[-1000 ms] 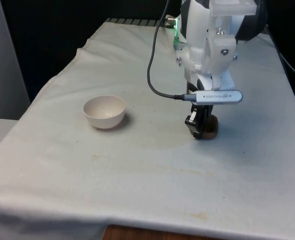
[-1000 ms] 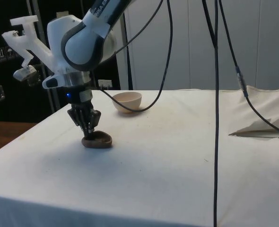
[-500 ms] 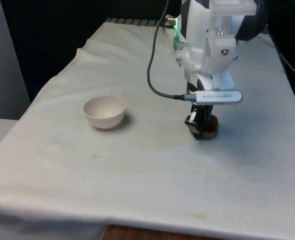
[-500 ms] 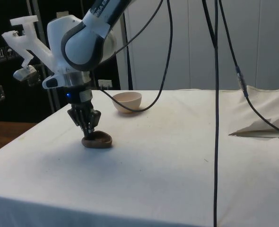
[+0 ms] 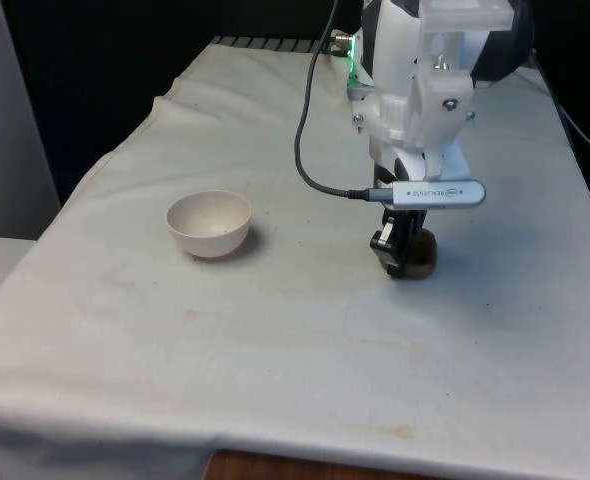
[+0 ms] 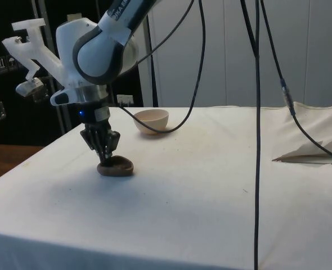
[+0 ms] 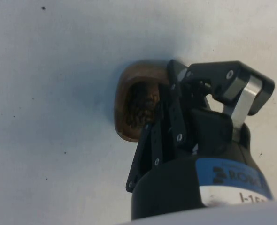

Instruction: Pour the coffee beans from the cup into the bowl.

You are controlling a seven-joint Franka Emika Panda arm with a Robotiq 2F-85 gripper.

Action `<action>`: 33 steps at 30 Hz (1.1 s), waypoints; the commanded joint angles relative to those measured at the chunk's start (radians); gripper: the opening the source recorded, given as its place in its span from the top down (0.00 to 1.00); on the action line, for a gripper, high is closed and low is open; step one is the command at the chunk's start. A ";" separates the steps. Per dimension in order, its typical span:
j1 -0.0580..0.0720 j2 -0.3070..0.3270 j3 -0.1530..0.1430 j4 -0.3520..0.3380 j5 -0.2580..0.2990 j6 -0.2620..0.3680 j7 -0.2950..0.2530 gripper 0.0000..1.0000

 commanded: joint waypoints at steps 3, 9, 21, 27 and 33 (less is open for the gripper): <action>0.000 0.000 0.000 0.000 0.000 0.000 0.000 1.00; 0.000 0.000 0.000 0.000 0.001 0.000 0.004 1.00; -0.001 -0.037 0.000 -0.007 0.001 -0.021 0.014 1.00; -0.002 -0.064 0.000 -0.010 0.001 -0.042 0.017 1.00; -0.004 -0.092 -0.001 -0.012 0.001 -0.067 0.024 1.00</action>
